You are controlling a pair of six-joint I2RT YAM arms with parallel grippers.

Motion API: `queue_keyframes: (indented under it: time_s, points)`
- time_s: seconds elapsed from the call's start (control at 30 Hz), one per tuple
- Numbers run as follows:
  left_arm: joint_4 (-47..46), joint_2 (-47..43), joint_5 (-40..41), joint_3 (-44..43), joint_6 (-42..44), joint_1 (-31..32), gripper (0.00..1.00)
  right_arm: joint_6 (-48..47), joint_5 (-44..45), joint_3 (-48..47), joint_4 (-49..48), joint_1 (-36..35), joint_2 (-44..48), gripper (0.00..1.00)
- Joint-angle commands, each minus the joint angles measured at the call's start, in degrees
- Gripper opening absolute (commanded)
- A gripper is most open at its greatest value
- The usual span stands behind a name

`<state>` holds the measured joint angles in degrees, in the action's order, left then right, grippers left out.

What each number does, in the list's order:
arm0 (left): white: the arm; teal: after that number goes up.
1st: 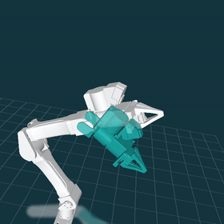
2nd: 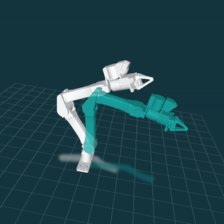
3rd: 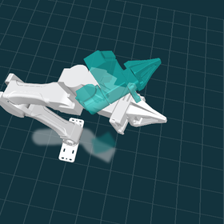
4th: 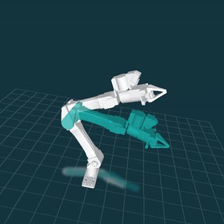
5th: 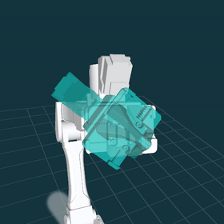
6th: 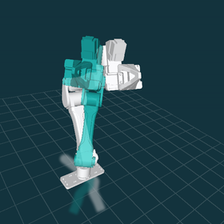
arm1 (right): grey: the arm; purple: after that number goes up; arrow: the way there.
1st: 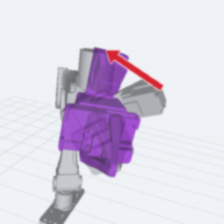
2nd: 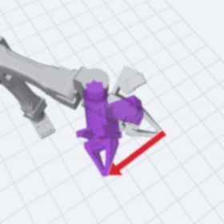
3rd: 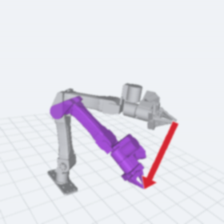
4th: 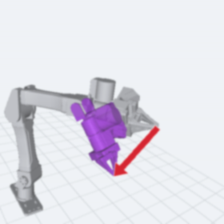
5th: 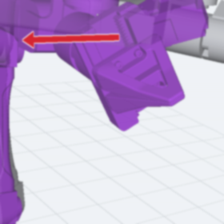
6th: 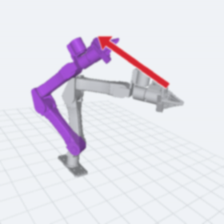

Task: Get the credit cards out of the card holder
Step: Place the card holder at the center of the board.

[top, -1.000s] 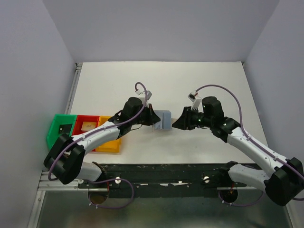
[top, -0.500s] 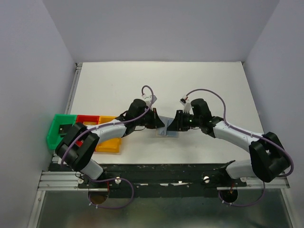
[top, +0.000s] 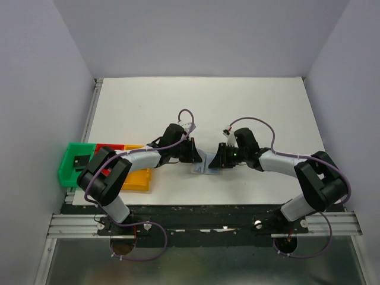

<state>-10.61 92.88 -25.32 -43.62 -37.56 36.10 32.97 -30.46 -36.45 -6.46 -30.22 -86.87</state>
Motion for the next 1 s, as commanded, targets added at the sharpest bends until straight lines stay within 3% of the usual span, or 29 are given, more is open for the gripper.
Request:
queue_keyframes:
  time_s: [0.0, 0.1, 0.27, 0.5, 0.7, 0.87, 0.97]
  points:
    - [5.4, 1.0, 3.3, -2.4, 2.7, -0.1, 0.19, 0.0, 0.3, 1.5, -2.9, 0.7, -2.2, 0.33]
    - [7.1, 0.5, 5.4, -2.4, 3.0, -0.2, 0.41, 0.0, 0.4, 2.2, -3.6, 0.8, -2.5, 0.33]
    - [10.4, -0.2, 8.7, -4.0, 4.1, -0.1, 0.6, -0.4, 0.4, 2.6, -3.8, 0.9, -2.7, 0.33]
    - [16.6, -2.9, 13.7, -6.0, 6.2, -0.7, 0.64, -1.2, 1.4, 2.7, -2.2, 0.9, -1.5, 0.33]
    - [22.6, -5.4, 20.1, -7.7, 7.1, -1.6, 0.73, -3.5, 3.5, 2.5, 1.1, 0.9, 3.1, 0.34]
    - [26.3, -10.0, 28.5, -8.6, 5.5, -1.6, 0.75, -8.1, 8.1, 0.0, 9.7, 0.5, 11.8, 0.35]
    - [25.4, -13.9, 33.3, -7.4, 4.0, -0.2, 0.78, -13.0, 16.5, -4.0, 17.2, -2.7, 18.2, 0.35]
